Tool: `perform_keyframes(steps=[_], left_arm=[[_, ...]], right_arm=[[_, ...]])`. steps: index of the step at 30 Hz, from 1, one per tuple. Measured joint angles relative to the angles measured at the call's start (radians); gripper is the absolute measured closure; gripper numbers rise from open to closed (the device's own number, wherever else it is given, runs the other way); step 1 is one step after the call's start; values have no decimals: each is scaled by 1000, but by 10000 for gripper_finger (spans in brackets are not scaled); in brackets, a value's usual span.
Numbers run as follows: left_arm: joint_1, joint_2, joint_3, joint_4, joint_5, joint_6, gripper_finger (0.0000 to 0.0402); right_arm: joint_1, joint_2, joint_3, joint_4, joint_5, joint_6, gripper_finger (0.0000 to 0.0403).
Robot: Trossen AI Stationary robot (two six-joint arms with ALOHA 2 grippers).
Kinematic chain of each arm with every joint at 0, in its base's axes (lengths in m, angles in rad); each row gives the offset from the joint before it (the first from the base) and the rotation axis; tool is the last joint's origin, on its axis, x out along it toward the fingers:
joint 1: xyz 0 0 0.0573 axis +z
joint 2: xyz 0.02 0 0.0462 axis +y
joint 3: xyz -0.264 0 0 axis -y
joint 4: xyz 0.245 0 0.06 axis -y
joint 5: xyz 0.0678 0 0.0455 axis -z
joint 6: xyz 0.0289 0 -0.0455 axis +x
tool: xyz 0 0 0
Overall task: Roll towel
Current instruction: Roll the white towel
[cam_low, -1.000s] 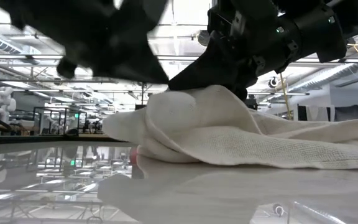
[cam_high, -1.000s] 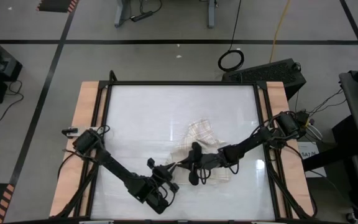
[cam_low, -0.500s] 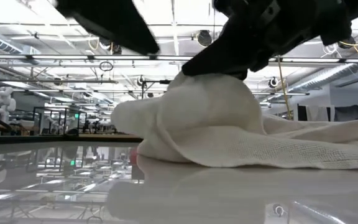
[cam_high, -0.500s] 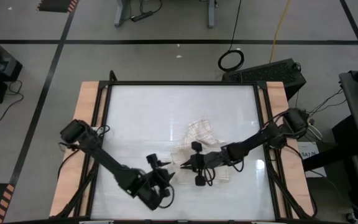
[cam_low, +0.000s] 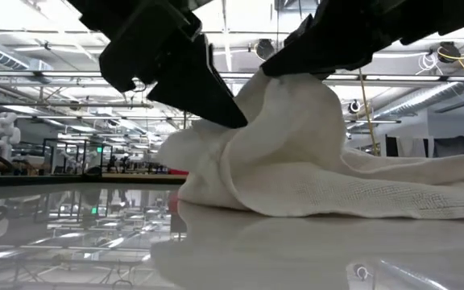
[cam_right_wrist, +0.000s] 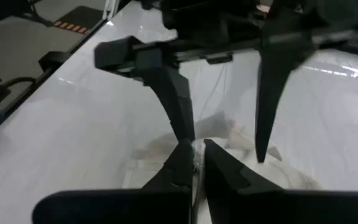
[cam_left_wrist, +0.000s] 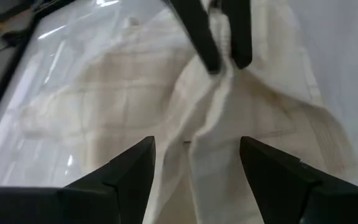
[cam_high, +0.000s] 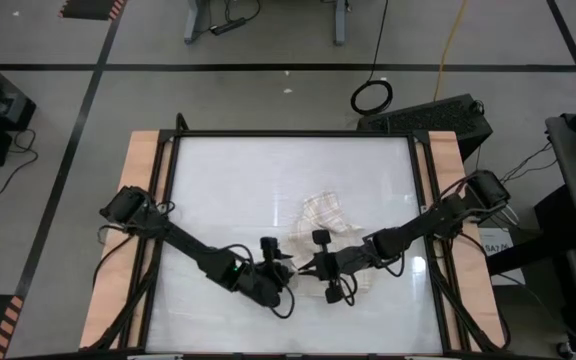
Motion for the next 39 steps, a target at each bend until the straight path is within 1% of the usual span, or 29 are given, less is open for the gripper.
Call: perform_keyframes(steps=[4, 7, 9, 11, 13, 17, 22, 24, 30, 33, 36, 39], left_arm=[[23, 0, 0, 55, 64, 123, 162], [34, 0, 0, 73, 75, 207, 162], [40, -1, 0, 81, 90, 250, 162], [49, -3, 0, 82, 128, 273, 166], [57, -3, 0, 81, 155, 281, 177], [71, -4, 0, 80, 195, 283, 220], [76, -4, 0, 80, 196, 282, 275], [76, -4, 0, 80, 193, 282, 292], [75, -6, 0, 80, 140, 262, 339], [75, -18, 0, 77, 134, 260, 362], [75, -44, 0, 58, 112, 254, 389], [73, -82, 0, 32, 80, 235, 391]], right_arm=[[12, 0, 0, 1, 0, -59, 393], [16, 0, 0, -7, 0, -87, 393], [16, 0, 0, -7, 0, -90, 393], [15, 0, 0, -7, 0, -91, 393], [15, 0, 0, -11, 0, -91, 393], [15, 0, 0, -15, 0, -93, 393], [15, 0, 0, -17, 0, -95, 393], [15, 0, 0, -20, 0, -95, 393], [15, 0, 0, -24, 5, -95, 393], [15, 0, 0, -27, 33, -88, 392], [15, 0, 0, -30, 76, -53, 380], [14, 0, 0, -18, 90, -38, 346]])
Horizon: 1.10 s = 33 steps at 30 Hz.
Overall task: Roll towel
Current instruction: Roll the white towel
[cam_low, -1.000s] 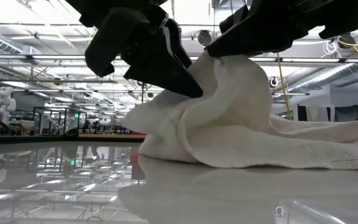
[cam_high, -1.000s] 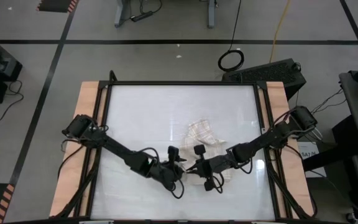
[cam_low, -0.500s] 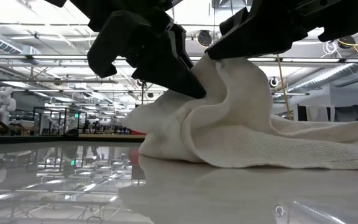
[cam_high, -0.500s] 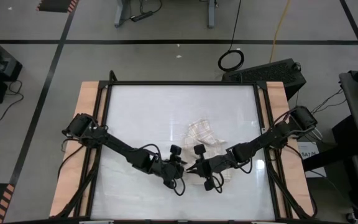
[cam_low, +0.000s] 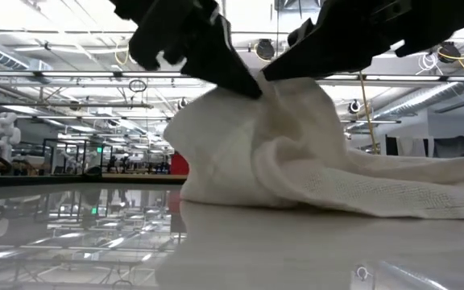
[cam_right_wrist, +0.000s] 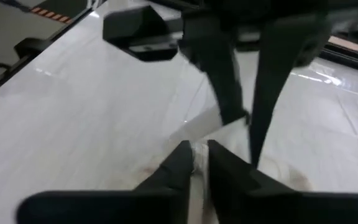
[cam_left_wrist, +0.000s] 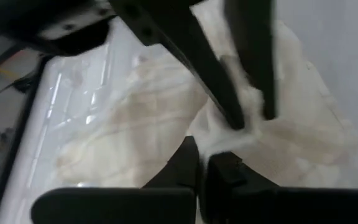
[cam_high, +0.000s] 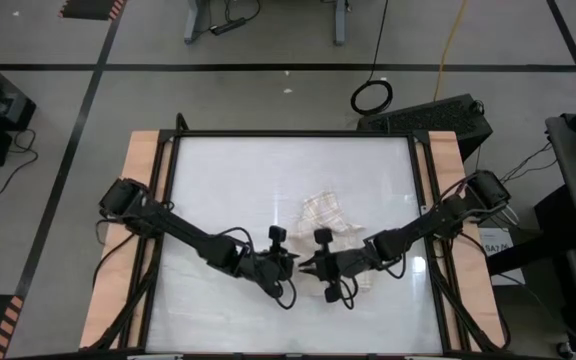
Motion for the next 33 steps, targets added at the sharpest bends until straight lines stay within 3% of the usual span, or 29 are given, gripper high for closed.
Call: perform_keyframes(steps=[4, 9, 13, 17, 21, 26, 33], left_arm=[[-6, -45, 0, -64, -63, -4, 394], [-23, -84, 0, -171, -169, 2, 394], [-37, -113, 0, -206, -186, 1, 394], [-51, -116, 0, -203, -187, 0, 394], [-58, -117, 0, -200, -191, -7, 394], [-58, -117, 0, -195, -251, -6, 394], [-59, -128, 1, -199, -254, -3, 394]], right_arm=[[14, -18, 0, 10, 59, 10, 269], [52, -111, 0, -62, 204, 23, 167], [79, -199, 0, -204, 232, 124, 119], [107, -232, 0, -311, 229, 274, 109], [138, -180, -7, -244, 243, 334, 118], [186, -102, -9, -229, 375, 396, 125], [296, -118, -8, -283, 351, 450, 126]])
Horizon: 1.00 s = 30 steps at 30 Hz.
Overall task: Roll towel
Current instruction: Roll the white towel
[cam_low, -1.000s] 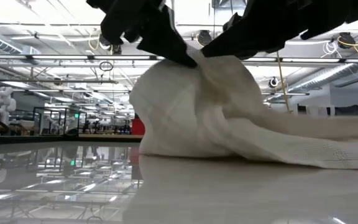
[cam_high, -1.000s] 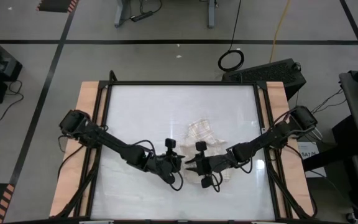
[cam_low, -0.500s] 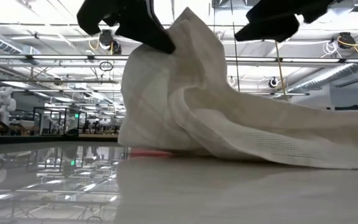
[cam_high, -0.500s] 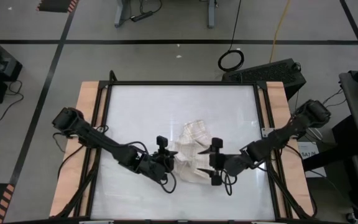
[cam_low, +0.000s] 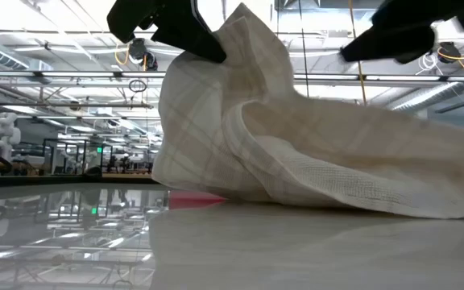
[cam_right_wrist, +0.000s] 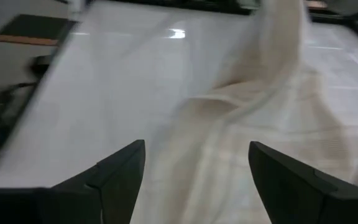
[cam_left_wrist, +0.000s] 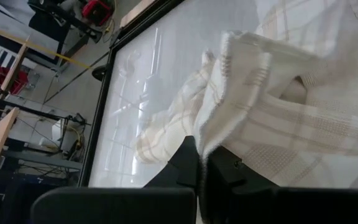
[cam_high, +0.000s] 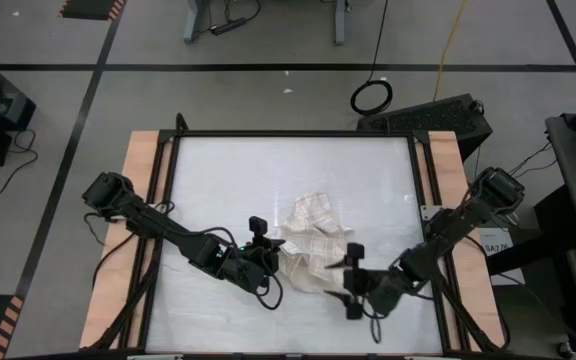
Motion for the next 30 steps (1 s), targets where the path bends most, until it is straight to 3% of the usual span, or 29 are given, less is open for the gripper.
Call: perform_keyframes(steps=[5, 10, 15, 22, 30], left_arm=[[-4, 0, 0, 0, 0, -4, 392], [-4, 0, 0, 2, 1, -4, 391], [-4, 0, 0, 3, 3, -24, 390], [-13, 0, 0, 3, 3, -30, 389], [-16, 0, 0, 2, 4, -30, 389]], right_arm=[[111, 2, 0, -147, -27, 64, 126], [191, 7, 0, -310, 3, 242, 129], [223, 7, 0, -396, 31, 369, 156], [261, 8, 0, -402, -24, 333, 210], [274, 53, 0, -421, 1, 190, 218]])
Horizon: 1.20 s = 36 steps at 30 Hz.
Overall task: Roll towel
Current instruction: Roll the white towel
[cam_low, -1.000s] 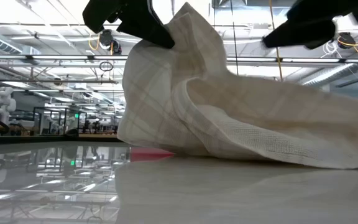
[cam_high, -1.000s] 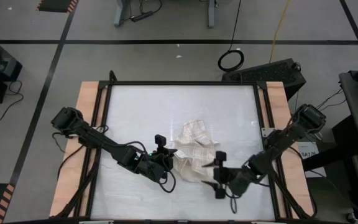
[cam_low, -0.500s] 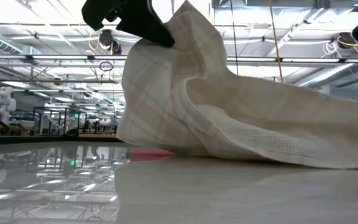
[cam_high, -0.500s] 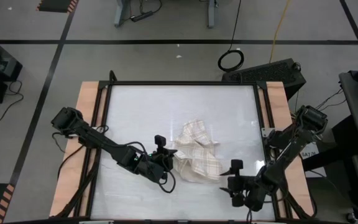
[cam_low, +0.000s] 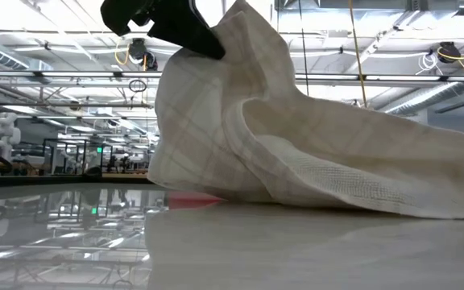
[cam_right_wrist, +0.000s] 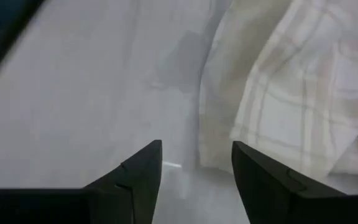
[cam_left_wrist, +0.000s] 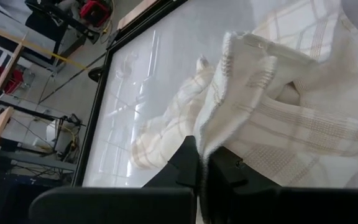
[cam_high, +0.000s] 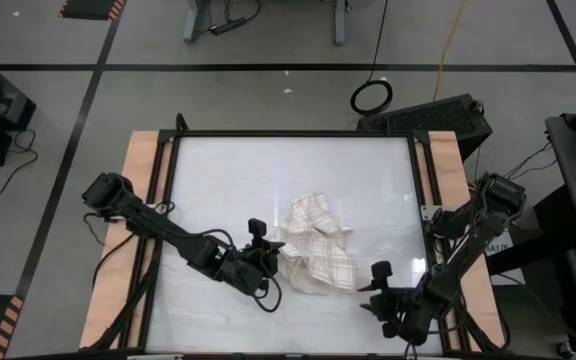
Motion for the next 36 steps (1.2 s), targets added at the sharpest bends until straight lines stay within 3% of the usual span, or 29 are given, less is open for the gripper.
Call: perform_keyframes(steps=[6, 14, 18, 22, 24, 30, 36], left_arm=[[0, 0, 0, 0, 0, -1, 389], [0, 0, 0, 1, 0, 0, 388], [0, 0, 0, 2, 0, 0, 388], [-6, 0, 0, 2, -5, 0, 388], [-13, -2, 0, 1, -15, 9, 388], [-23, -53, -1, 44, -61, 114, 388], [-24, -145, -1, 217, -74, 385, 388]], right_arm=[[-22, 70, 0, 0, 80, 77, 218], [-55, 112, 0, -2, 90, 215, 225], [-66, 113, 0, 0, 104, 228, 272], [-68, 112, 5, -39, 99, 226, 362], [-67, 106, 24, -96, 83, 223, 391], [-65, 40, 140, -414, 103, 252, 399], [-64, -81, 339, -848, 259, 255, 400]])
